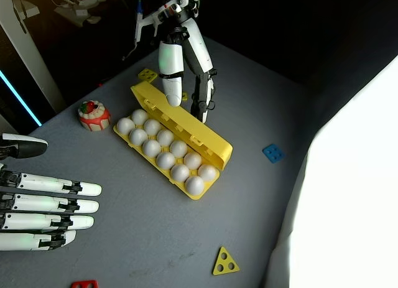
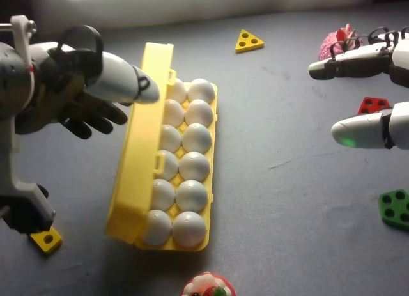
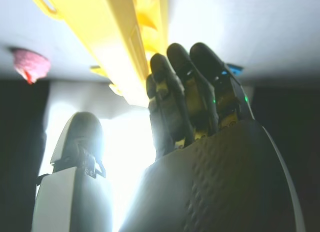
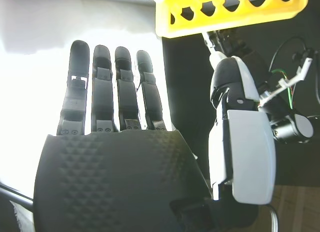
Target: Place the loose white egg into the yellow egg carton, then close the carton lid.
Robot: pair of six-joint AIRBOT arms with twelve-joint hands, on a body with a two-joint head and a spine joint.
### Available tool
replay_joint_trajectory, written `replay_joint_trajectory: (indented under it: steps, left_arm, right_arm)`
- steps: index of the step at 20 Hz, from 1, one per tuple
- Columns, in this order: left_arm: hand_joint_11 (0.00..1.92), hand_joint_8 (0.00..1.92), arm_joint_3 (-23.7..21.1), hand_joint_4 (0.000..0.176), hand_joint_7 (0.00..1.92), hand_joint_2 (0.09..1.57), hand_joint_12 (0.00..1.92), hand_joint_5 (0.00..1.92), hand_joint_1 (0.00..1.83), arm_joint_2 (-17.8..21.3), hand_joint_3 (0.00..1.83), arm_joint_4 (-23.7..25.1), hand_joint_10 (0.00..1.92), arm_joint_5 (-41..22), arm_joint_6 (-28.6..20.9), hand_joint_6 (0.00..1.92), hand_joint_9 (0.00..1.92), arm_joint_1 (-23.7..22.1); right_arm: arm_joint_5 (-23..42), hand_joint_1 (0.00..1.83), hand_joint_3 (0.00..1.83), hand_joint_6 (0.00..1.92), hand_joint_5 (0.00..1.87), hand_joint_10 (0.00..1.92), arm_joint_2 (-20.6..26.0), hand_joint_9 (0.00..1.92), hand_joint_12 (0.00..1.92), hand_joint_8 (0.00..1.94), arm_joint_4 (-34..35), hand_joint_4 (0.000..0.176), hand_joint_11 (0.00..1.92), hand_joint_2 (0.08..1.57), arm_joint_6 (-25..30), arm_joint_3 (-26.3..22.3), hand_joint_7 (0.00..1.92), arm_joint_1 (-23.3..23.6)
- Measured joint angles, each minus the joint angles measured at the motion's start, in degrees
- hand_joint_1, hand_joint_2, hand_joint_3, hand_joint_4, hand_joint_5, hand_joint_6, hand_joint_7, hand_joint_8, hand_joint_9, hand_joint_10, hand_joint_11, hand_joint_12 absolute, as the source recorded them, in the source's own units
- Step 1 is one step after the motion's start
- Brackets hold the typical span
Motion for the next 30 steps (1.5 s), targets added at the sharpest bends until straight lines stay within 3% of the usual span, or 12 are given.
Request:
replay_joint_trajectory:
  steps: [5, 8, 10, 17, 20, 30]
  left_arm:
    - [0.0, 0.0, -3.21, 0.0, 0.61, 1.26, 1.57, 0.5, 0.48, -0.11, 0.0, -0.11, 0.62, 0.42, 5.16, 0.0, 0.34, -1.27]
    - [0.0, 0.0, -4.02, 0.0, 0.61, 1.27, 1.57, 0.5, 0.46, -0.57, 0.0, -1.2, 0.62, 1.31, 12.7, 0.0, 0.33, -1.77]
    - [0.0, 0.0, -5.01, 0.0, 0.6, 1.27, 1.56, 0.49, 0.47, -0.61, 0.0, -1.88, 0.63, 1.53, 14.69, 0.0, 0.32, -1.77]
    - [0.0, 0.01, -6.62, 0.0, 0.61, 1.27, 1.57, 0.51, 0.47, -1.51, 0.0, -3.76, 0.64, 3.48, 14.82, 0.01, 0.33, 0.33]
    - [0.0, 0.0, -6.64, 0.0, 0.61, 1.26, 1.57, 0.52, 0.48, -1.97, 0.0, -4.22, 0.65, 4.52, 14.8, 0.01, 0.33, 1.9]
    - [0.0, 0.01, -6.51, 0.0, 0.62, 1.26, 1.58, 0.52, 0.5, -3.08, 0.0, -4.33, 0.65, 6.25, 14.84, 0.01, 0.36, 4.44]
  right_arm:
    - [1.27, 0.45, 0.0, 0.01, 0.34, 0.01, 0.0, 0.29, 1.1, 0.01, 0.28, 0.0, 0.0, 1.14, 0.0, 0.02, 0.32, 0.0]
    - [1.64, 0.42, 0.0, 0.0, 0.33, 0.01, 0.0, 0.28, 1.11, 0.0, 1.55, 0.0, 0.0, 1.15, -0.5, 0.0, 0.29, 0.0]
    - [1.88, 0.42, 0.0, 0.01, 0.33, 0.01, 0.02, 0.29, 1.08, 0.01, 2.95, 0.0, 0.0, 1.15, -0.68, 0.0, 0.31, 0.0]
    - [1.99, 0.41, 0.0, 0.01, 0.35, 0.02, 0.07, 0.32, 1.15, 0.01, 3.06, 0.0, 0.0, 1.15, -0.85, 0.0, 0.31, 0.0]
    - [2.1, 0.4, 0.0, 0.0, 0.34, 0.01, 0.07, 0.3, 1.06, 0.0, 3.04, 0.0, 0.0, 1.16, -0.9, 0.0, 0.3, 0.0]
    - [2.1, 0.41, 0.0, 0.0, 0.34, 0.0, 0.07, 0.28, 1.02, 0.0, 3.08, 0.0, 0.0, 1.17, -1.07, 0.02, 0.28, 0.0]
